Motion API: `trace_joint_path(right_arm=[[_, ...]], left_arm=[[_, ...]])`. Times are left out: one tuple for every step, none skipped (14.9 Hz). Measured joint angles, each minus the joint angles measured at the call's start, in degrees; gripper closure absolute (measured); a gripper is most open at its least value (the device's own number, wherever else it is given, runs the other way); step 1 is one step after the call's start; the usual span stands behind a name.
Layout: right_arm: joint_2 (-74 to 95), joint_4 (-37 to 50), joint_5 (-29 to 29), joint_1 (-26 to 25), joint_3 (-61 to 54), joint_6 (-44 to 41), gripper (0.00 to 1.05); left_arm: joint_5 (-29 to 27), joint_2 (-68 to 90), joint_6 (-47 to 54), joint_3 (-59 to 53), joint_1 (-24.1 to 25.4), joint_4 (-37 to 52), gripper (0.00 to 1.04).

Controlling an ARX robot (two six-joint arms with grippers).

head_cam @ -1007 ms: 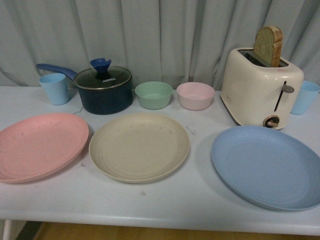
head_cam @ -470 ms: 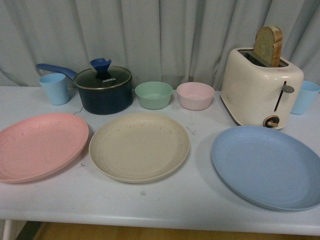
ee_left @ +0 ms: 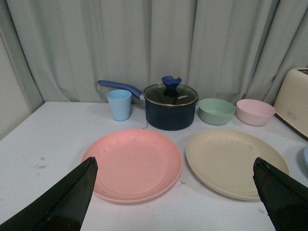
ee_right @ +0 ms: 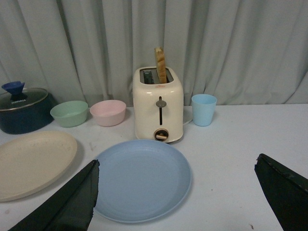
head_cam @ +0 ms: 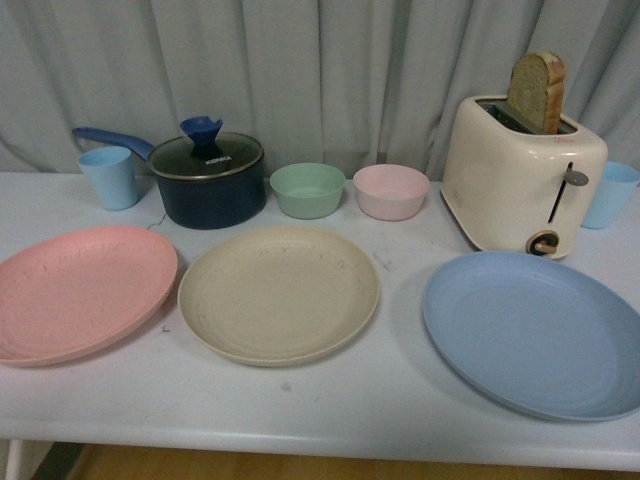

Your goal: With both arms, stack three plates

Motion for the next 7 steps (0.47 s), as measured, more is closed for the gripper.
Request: trace_joint_path(right_arm=[[0.0,0.0,0.0,0.0,0.0,0.0,0.06],[0.0,0.0,0.0,0.0,0.0,0.0,0.06],[0.0,0.0,0.0,0.0,0.0,0.0,0.06],[0.0,0.0,0.0,0.0,0.0,0.0,0.06],[0.0,0.0,0.0,0.0,0.0,0.0,0.06],[0.0,0.0,0.0,0.0,0.0,0.0,0.06],[0.0,0.0,0.0,0.0,0.0,0.0,0.06]], left_arm=[[0.0,0.0,0.0,0.0,0.0,0.0,0.07],[0.0,0.0,0.0,0.0,0.0,0.0,0.07],[0.0,0.0,0.0,0.0,0.0,0.0,0.07],[0.0,0.0,0.0,0.0,0.0,0.0,0.07],[0.0,0.0,0.0,0.0,0.0,0.0,0.07],[0.0,0.0,0.0,0.0,0.0,0.0,0.07],[0.0,0.0,0.0,0.0,0.0,0.0,0.07]])
